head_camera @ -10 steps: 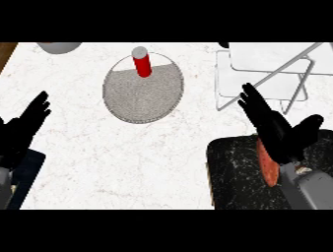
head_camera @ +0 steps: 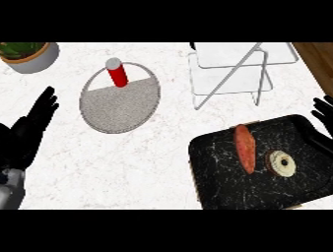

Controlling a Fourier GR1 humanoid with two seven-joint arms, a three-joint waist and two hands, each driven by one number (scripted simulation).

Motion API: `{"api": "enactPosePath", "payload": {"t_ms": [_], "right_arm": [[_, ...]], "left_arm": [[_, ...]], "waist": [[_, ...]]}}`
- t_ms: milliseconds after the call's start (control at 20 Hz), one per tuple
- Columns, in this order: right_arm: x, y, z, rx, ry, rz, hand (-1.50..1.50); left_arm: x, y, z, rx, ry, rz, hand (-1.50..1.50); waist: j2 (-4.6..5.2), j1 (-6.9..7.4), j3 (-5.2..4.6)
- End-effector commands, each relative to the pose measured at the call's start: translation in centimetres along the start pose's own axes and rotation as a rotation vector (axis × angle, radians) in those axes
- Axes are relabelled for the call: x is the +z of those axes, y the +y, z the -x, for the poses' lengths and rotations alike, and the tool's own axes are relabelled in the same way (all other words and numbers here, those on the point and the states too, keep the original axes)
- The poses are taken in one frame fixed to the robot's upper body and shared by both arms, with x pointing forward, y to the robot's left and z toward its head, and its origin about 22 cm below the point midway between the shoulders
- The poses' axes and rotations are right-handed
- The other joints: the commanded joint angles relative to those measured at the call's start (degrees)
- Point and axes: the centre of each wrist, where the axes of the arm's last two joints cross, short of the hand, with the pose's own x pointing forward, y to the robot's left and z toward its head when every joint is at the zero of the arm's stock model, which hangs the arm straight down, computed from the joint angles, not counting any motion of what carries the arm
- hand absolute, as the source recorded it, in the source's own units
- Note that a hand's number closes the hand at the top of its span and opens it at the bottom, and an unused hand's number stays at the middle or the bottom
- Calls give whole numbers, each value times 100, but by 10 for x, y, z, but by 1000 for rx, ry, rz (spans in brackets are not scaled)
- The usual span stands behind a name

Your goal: Pick the cupcake from the tray and place it in the tiered shelf

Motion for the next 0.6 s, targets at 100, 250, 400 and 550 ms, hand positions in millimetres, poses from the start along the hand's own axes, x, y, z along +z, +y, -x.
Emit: {"api": "enactPosePath", "payload": {"t_ms": [100, 250, 400, 550], "right_arm": [[23, -98, 49, 303, 7, 683, -150], [60, -94, 74, 244, -98, 816, -150], [87, -93, 72, 120, -225, 804, -150], [114, -107, 69, 110, -202, 610, -150]], "left_arm": [[7, -26, 3, 37, -67, 29, 0], [9, -31, 9, 18, -82, 39, 0], [6, -68, 9, 28, -102, 75, 0], [-2, -74, 15, 35, -97, 86, 0]], "waist": [[5, 94, -20], [-33, 228, 2], [-17, 381, -2], [16, 551, -11]]}}
